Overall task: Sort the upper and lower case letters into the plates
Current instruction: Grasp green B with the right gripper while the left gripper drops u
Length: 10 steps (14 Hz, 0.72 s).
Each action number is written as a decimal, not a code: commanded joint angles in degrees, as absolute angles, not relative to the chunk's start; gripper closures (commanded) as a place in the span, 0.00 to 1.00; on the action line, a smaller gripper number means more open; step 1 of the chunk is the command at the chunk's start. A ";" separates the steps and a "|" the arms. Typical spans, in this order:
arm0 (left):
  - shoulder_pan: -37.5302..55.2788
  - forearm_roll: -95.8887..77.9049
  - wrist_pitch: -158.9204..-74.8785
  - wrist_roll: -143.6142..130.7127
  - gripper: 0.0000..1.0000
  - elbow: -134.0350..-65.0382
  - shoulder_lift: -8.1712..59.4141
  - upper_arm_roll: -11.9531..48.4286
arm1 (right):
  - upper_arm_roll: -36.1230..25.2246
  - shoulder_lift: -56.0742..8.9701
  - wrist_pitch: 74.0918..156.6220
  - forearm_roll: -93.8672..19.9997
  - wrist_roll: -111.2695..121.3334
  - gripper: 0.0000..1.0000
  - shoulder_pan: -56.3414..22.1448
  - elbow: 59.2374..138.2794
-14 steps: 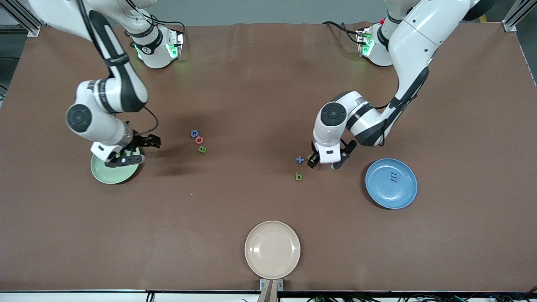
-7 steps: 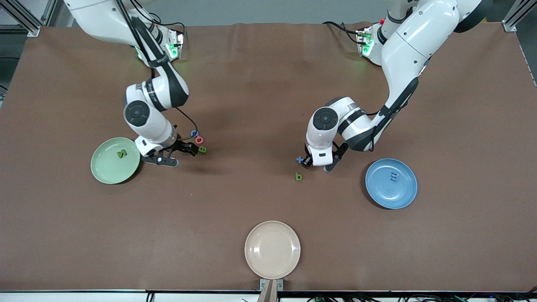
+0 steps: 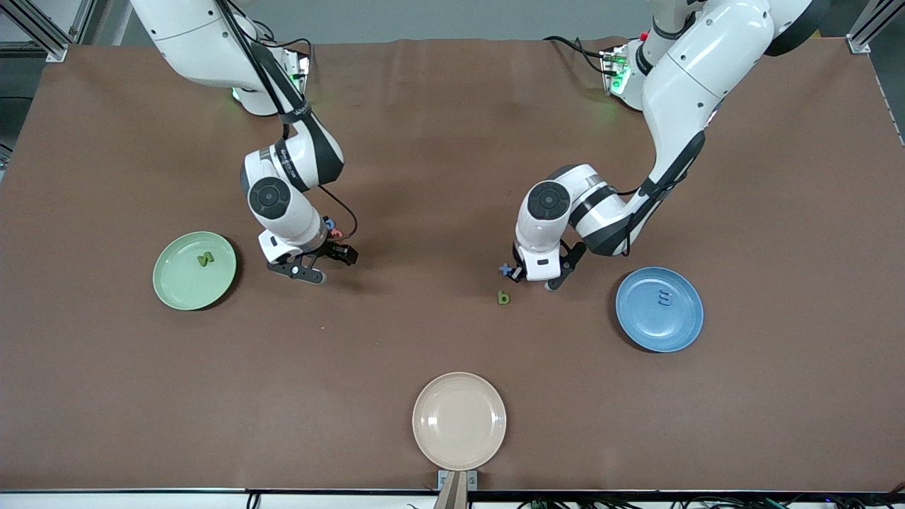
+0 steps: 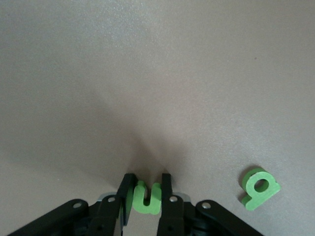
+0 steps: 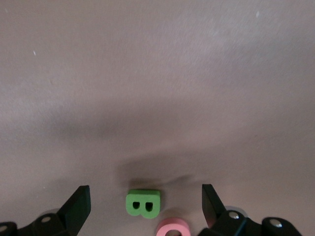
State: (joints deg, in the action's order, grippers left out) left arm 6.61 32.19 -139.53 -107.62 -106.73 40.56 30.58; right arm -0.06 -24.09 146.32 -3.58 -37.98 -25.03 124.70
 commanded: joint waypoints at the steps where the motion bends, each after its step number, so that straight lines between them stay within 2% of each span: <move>1: 4.84 33.66 -138.43 -108.11 1.00 -106.79 37.02 30.50 | -0.70 -25.40 146.34 -4.66 -39.20 0.06 -26.80 124.01; 5: -2.09 33.84 -134.66 -98.99 1.00 -106.96 32.35 30.59 | -0.70 -26.19 146.16 -4.66 -39.20 0.20 -27.25 124.01; 10: -10.53 33.84 -134.47 -85.62 0.99 -107.14 31.73 30.59 | -0.62 -26.54 146.16 -4.66 -39.20 0.37 -27.25 123.93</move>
State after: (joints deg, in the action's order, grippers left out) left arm -8.32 32.72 -134.73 -88.21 -105.73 32.68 30.26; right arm -0.11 -26.06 146.32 -3.59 -38.76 -26.44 124.53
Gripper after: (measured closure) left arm 0.731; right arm 0.313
